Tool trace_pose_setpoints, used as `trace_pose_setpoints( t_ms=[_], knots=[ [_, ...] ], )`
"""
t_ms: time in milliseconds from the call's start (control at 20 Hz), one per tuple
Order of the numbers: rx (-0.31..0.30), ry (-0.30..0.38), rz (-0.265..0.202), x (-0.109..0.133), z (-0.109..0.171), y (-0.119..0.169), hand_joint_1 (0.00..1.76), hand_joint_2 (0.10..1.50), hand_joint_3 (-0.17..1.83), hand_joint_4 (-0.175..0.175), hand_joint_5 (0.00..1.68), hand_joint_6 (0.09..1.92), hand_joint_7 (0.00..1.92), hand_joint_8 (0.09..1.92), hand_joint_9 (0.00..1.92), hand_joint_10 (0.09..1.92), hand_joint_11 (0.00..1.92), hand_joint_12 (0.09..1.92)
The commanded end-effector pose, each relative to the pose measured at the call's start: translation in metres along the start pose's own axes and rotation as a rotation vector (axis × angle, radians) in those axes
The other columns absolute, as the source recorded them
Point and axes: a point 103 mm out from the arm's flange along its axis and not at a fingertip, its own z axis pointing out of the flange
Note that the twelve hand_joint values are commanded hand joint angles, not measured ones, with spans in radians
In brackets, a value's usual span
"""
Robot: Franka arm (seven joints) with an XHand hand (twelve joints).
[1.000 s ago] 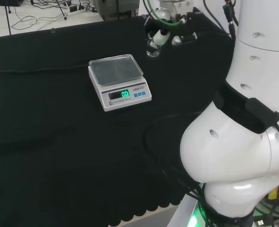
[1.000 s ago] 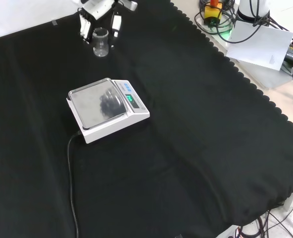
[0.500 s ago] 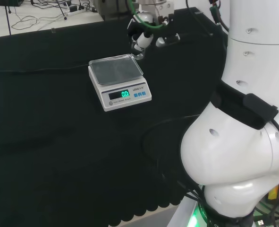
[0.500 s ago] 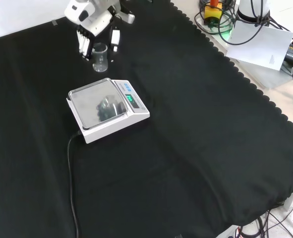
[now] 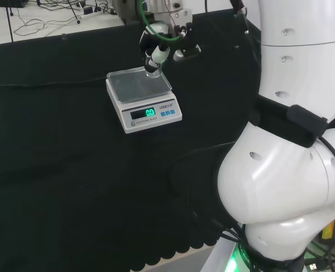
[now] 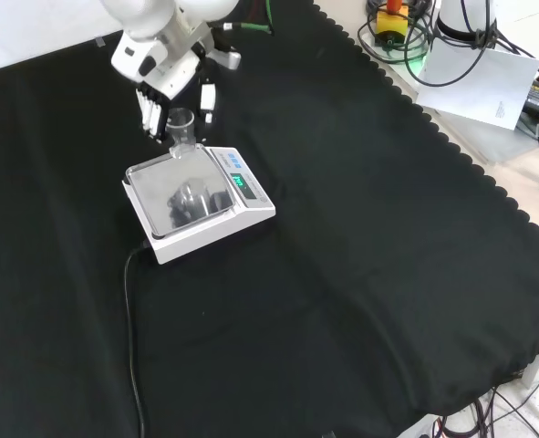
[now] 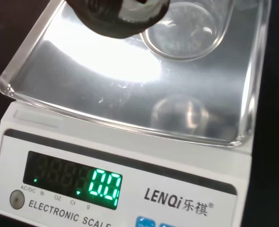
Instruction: Put the beaker on the electronic balance.
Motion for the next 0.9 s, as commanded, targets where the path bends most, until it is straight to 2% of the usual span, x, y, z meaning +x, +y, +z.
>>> trace_pose_setpoints(
  t_ms=[50, 450, 900],
  knots=[
    [0.036, 0.011, -0.026, 0.012, 0.011, 0.023, 1.13, 1.17, 0.03, -0.175, 0.86, 1.20, 0.89, 0.94, 1.05, 0.81, 1.15, 0.89],
    [0.064, 0.019, -0.034, 0.015, 0.022, 0.040, 1.13, 1.17, 0.03, -0.175, 0.86, 1.20, 0.89, 0.93, 1.05, 0.81, 1.15, 0.89],
    [0.072, 0.024, -0.026, 0.013, 0.025, 0.042, 1.13, 1.17, 0.03, -0.175, 0.86, 1.20, 0.89, 0.94, 1.05, 0.81, 1.15, 0.89]
  ],
)
